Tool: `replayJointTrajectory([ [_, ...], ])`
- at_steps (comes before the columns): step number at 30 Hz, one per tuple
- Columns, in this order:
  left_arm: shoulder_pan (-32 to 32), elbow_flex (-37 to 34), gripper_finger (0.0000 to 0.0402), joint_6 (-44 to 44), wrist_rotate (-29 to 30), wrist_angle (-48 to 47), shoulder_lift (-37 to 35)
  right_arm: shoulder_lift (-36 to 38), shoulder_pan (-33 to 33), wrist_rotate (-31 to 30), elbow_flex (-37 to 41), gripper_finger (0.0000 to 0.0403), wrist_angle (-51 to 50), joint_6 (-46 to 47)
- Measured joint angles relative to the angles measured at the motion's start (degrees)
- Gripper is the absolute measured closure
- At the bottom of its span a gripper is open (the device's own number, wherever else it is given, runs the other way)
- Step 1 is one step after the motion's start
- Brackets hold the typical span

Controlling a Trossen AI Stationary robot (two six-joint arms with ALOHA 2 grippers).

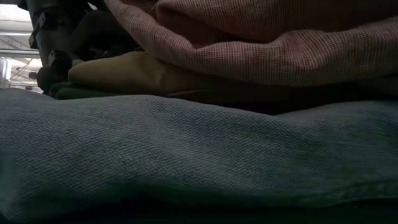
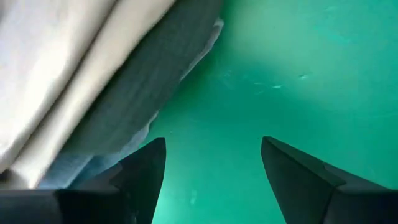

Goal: Fold laundry
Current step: Put the stacked clothes into the red bin

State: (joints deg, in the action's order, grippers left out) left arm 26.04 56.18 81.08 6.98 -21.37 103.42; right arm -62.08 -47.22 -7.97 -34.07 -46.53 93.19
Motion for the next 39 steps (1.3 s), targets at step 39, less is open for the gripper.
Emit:
replayJointTrajectory([
  [39, 0.0, -0.1, 0.0392, 4.3, 0.4, 2.1, 0.1, -13.9, 0.1, -10.4, 4.4, 0.0137, 28.2, 0.6],
])
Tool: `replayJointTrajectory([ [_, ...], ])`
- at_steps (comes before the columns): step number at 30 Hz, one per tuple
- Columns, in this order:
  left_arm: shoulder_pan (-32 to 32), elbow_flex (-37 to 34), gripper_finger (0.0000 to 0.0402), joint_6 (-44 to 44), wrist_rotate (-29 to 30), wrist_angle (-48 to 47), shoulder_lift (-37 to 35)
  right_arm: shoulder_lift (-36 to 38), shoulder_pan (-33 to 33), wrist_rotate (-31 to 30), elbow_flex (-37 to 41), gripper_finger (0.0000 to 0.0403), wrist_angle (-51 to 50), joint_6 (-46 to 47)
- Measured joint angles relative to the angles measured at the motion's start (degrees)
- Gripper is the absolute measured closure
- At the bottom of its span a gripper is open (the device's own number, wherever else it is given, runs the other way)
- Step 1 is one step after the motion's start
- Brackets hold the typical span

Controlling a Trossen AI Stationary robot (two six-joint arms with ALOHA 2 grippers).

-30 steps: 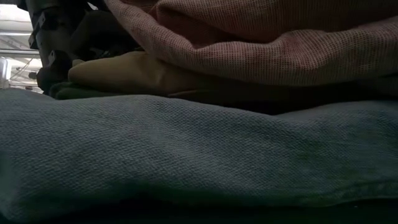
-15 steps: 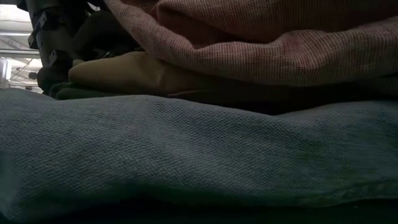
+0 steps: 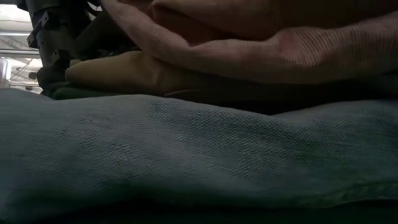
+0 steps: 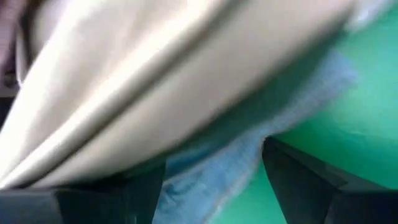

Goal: Fold laundry
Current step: Put the stacked clothes into the red bin

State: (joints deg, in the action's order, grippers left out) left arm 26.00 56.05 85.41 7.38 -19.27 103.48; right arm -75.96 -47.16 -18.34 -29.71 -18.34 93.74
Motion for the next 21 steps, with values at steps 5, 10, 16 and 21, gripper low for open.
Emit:
replayJointTrajectory([
  [5, 0.0, 0.0, 0.0392, 0.0, 0.0, 0.1, 0.0, -4.6, 0.0, -0.2, 0.0, 0.0137, 10.8, -4.4],
  [10, 0.0, 0.0, 0.0392, 0.2, 0.0, 0.2, 0.0, -6.1, 0.0, -1.5, -0.2, 0.0137, 12.3, -5.5],
  [16, 0.0, 0.0, 0.0392, 1.5, 0.0, 0.3, 0.0, -6.1, -0.1, -2.0, -0.3, 0.0137, 11.8, -5.5],
  [21, 0.0, 0.0, 0.0392, 1.5, 0.0, 0.3, 0.0, -6.2, -0.2, -4.3, -0.3, 0.0137, 11.8, -5.5],
])
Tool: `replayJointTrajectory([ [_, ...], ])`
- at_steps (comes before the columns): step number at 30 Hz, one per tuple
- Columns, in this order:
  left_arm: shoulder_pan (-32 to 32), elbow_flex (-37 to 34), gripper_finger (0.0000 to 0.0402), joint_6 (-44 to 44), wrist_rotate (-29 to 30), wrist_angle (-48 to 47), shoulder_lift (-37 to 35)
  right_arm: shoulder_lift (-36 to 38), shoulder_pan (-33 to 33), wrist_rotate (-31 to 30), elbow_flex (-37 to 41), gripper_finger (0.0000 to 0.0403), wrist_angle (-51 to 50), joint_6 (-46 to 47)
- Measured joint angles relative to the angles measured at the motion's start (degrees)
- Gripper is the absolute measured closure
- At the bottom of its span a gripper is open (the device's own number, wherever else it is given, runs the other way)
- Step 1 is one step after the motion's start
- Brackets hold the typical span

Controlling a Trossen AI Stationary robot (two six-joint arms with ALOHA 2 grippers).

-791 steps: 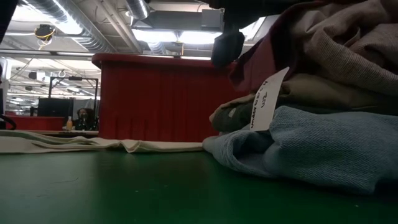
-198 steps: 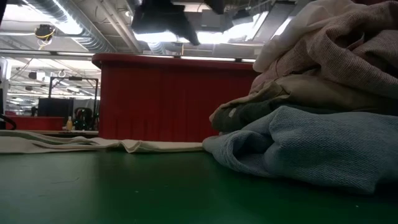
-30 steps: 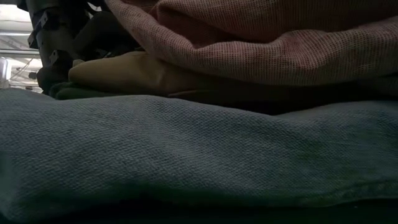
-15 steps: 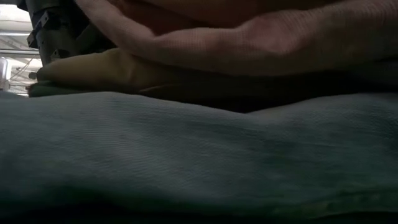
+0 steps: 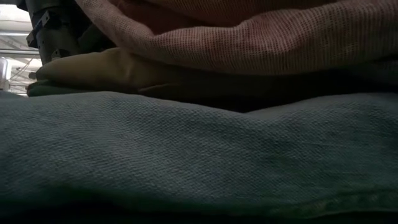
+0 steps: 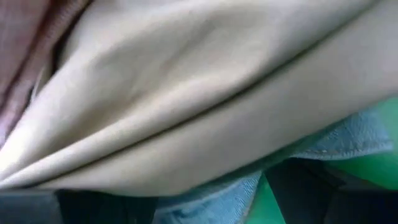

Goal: Fold laundry
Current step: Put the stacked clothes into the red bin

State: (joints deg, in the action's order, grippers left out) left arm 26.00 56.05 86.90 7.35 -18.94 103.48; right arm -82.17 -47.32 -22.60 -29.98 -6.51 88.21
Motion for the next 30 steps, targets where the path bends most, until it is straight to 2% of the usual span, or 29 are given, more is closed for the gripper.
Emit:
replayJointTrajectory([
  [8, 0.0, 0.0, 0.0392, 0.0, 0.0, 0.2, 0.0, -2.4, 1.3, -2.0, 0.2, 0.0138, 6.2, -2.7],
  [12, 0.0, 0.0, 0.0392, 0.0, 0.0, 0.3, 0.0, -3.4, 2.4, -2.7, 0.2, 0.0155, 9.4, -3.4],
  [17, 0.0, 0.0, 0.0392, 0.0, 0.0, 0.5, 0.0, -5.1, 4.3, -2.8, 0.2, 0.0212, 11.7, -5.1],
  [27, 0.1, 0.0, 0.0394, 0.4, -1.0, 2.2, -0.1, -5.7, 6.6, -2.8, 0.2, 0.0363, 15.9, -10.0],
  [30, 0.2, -0.1, 0.0398, 1.4, -2.0, 2.9, -0.9, -5.7, 6.6, -2.9, 0.2, 0.0376, 17.8, -11.5],
])
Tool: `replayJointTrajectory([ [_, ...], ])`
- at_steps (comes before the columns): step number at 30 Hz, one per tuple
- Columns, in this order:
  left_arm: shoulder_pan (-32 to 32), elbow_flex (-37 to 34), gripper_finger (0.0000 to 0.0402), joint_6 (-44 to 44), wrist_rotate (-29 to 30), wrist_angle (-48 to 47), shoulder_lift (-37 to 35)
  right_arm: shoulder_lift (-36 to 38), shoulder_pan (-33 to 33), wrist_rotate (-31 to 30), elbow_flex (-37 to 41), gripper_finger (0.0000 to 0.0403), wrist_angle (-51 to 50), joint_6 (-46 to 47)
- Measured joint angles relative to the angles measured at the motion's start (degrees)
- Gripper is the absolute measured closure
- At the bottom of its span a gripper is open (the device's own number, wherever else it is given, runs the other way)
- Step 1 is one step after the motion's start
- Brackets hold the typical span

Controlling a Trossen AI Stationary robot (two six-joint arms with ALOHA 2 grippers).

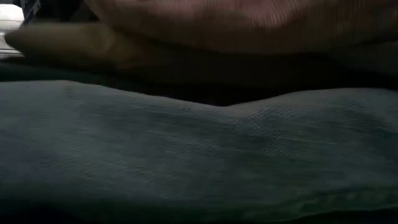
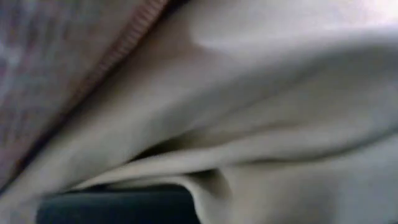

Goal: Fold laundry
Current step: Put the stacked clothes into the red bin

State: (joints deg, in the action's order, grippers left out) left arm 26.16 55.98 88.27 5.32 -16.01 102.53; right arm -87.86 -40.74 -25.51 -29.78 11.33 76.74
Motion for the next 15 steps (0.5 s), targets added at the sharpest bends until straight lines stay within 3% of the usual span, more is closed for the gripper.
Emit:
replayJointTrajectory([
  [10, 0.0, 0.0, 0.0399, 1.8, 2.3, 2.4, -6.0, 0.0, 0.0, 0.1, -2.8, 0.0346, 2.1, -2.1],
  [15, 0.0, 0.0, 0.04, 4.2, 2.1, 5.5, -6.0, 0.1, 0.6, 0.2, -5.3, 0.0362, 2.1, -4.9],
])
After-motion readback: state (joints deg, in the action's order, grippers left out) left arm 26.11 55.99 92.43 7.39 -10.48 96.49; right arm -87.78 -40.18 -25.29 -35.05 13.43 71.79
